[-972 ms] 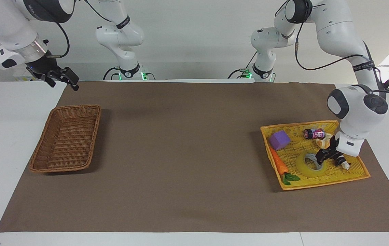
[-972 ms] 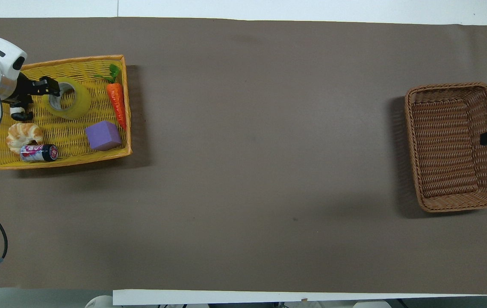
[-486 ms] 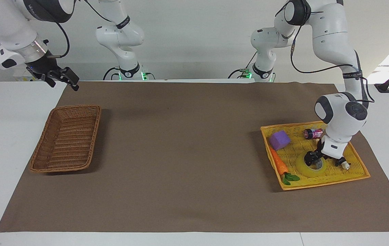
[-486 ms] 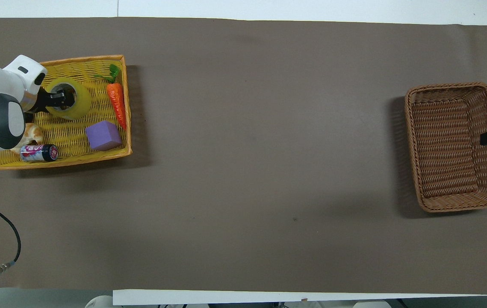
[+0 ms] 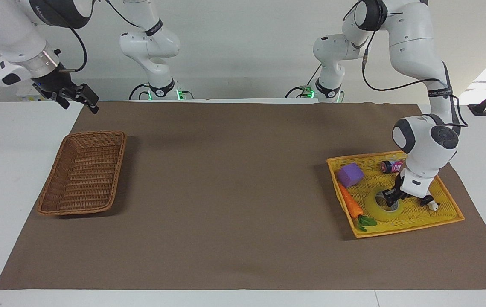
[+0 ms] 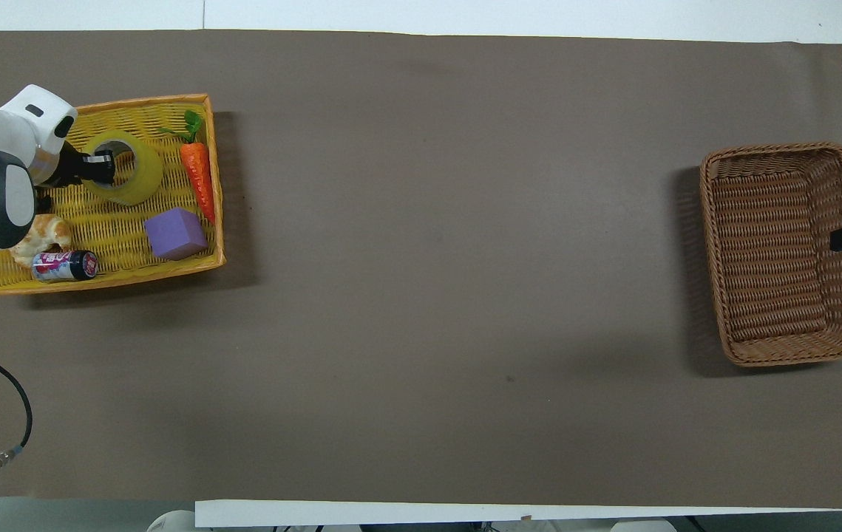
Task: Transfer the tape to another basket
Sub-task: 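Lift the tape roll with the left gripper toward the table center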
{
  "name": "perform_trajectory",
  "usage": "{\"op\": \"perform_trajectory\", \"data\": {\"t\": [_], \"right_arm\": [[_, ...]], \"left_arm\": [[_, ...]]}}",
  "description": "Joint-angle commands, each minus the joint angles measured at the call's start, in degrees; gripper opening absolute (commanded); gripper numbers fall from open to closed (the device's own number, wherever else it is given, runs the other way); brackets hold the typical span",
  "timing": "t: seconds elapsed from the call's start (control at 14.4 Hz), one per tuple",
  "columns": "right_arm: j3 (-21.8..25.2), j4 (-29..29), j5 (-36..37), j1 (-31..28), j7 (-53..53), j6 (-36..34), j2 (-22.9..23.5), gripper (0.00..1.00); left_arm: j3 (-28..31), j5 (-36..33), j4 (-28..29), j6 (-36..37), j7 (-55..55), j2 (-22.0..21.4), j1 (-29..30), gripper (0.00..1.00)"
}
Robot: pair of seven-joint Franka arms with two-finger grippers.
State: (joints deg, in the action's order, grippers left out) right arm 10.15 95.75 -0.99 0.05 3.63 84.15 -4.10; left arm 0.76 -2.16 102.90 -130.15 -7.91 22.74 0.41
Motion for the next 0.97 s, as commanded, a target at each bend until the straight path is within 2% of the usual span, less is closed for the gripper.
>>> {"op": "perform_trajectory", "data": {"t": [0.0,0.07,0.21,0.42,0.56,0.62,0.9], "right_arm": [[-0.31,0.85,0.46,-0.22,-1.17,-0.30,-0.91,1.00],[-0.31,0.93,0.46,-0.22,-1.17,-0.74,-0.91,1.00],[-0.40,0.93,0.37,-0.13,-1.17,-1.71,-0.99,1.00],[-0.31,1.11,-1.98,-0.14,-7.81,-3.56,-1.43,1.00],[-0.40,4.69,-10.91,-0.13,-10.84,1.25,-2.22,1.00],[-0.40,7.06,-17.84,-0.13,-10.84,3.80,-2.31,1.00],[-0.49,14.89,-45.79,3.46,-11.02,13.82,2.33,1.00]], "left_arm": [[-0.40,3.19,-13.73,16.53,-0.87,-0.32,-0.93,0.00],[-0.41,7.65,-16.73,21.29,-2.09,-1.37,-2.50,0.00],[-0.58,10.07,-17.20,24.84,-13.55,-4.97,-8.46,0.00],[-0.58,10.34,-17.11,25.21,-30.80,-5.95,-23.91,0.00],[-0.58,10.34,-16.24,25.20,-33.65,-7.09,-31.75,0.00],[-0.58,10.34,-14.49,24.94,-33.57,-8.05,-34.57,0.00],[-0.58,10.34,-13.86,23.46,-33.48,-8.50,-38.11,0.00]]}}
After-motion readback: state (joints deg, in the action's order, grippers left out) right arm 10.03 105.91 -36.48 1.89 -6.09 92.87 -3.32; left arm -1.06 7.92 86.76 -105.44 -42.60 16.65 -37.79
